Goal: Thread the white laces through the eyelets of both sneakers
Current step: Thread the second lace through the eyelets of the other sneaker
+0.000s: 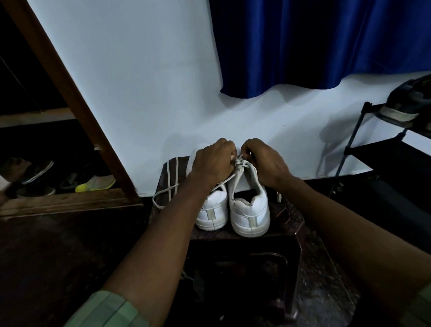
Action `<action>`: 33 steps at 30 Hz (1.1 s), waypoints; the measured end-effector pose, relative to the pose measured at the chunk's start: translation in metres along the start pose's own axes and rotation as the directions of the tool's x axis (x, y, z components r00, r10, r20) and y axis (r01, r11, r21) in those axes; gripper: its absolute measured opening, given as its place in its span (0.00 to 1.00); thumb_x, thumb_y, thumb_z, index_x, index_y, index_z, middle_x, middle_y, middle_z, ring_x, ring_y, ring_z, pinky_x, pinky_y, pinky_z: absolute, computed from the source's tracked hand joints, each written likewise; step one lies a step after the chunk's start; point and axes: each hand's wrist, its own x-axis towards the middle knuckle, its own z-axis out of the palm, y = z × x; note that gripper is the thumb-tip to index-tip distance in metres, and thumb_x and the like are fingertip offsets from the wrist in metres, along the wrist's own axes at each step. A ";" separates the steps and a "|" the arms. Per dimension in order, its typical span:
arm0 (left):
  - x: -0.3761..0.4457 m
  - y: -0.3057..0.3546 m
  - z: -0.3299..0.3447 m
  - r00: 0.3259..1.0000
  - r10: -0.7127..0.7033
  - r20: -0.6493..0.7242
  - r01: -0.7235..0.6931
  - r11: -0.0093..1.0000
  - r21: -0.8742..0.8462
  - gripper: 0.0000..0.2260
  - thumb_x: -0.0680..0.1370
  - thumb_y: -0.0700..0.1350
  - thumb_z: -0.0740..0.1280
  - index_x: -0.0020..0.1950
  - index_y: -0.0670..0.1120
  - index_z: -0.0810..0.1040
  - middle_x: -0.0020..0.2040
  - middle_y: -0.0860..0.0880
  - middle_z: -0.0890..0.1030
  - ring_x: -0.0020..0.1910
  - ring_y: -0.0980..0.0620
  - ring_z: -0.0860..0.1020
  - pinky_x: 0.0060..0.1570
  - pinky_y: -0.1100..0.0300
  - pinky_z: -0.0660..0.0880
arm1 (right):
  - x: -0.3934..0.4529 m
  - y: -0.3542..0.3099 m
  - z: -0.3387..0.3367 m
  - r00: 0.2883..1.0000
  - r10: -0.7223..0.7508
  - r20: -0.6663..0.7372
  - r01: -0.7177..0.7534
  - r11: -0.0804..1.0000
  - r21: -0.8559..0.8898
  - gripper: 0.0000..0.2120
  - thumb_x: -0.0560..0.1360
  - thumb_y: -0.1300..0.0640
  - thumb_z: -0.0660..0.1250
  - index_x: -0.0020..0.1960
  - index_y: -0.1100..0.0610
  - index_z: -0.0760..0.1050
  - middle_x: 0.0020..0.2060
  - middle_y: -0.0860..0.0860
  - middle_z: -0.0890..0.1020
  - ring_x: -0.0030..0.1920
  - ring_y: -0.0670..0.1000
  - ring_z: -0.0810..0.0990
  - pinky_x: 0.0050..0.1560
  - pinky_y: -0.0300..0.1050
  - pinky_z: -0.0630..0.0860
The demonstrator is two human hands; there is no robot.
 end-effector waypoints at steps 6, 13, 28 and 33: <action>0.001 -0.012 -0.005 1.000 -0.013 0.013 0.015 0.984 -0.176 0.03 0.77 0.48 0.74 0.49 0.55 0.81 0.47 0.56 0.79 0.50 0.51 0.80 0.46 0.57 0.69 | 0.005 0.005 0.002 1.000 0.022 -0.011 -0.021 0.997 0.079 0.03 0.78 0.56 0.68 0.47 0.49 0.76 0.45 0.44 0.77 0.42 0.48 0.76 0.45 0.50 0.75; -0.001 -0.003 -0.002 0.999 -0.011 -0.032 0.009 0.998 -0.067 0.06 0.76 0.46 0.73 0.50 0.57 0.79 0.51 0.55 0.79 0.52 0.49 0.80 0.47 0.56 0.68 | 0.005 0.009 0.003 0.998 0.052 -0.020 -0.049 0.993 0.110 0.05 0.76 0.57 0.70 0.45 0.47 0.78 0.43 0.44 0.79 0.40 0.45 0.78 0.43 0.47 0.75; 0.001 0.000 0.003 1.000 0.026 -0.008 -0.025 0.994 0.102 0.08 0.81 0.45 0.65 0.59 0.47 0.78 0.59 0.46 0.77 0.54 0.39 0.81 0.50 0.47 0.74 | 0.005 0.008 0.004 0.997 0.068 -0.019 -0.067 0.996 0.060 0.03 0.77 0.55 0.69 0.46 0.48 0.76 0.44 0.42 0.78 0.40 0.44 0.76 0.42 0.44 0.71; -0.002 -0.003 0.003 0.999 -0.047 -0.014 0.046 0.998 -0.049 0.05 0.81 0.45 0.66 0.56 0.51 0.77 0.56 0.48 0.80 0.54 0.40 0.80 0.51 0.49 0.74 | 0.005 0.004 0.003 0.997 0.080 -0.010 -0.079 0.995 0.058 0.03 0.78 0.55 0.68 0.47 0.48 0.75 0.43 0.42 0.78 0.41 0.47 0.76 0.42 0.46 0.69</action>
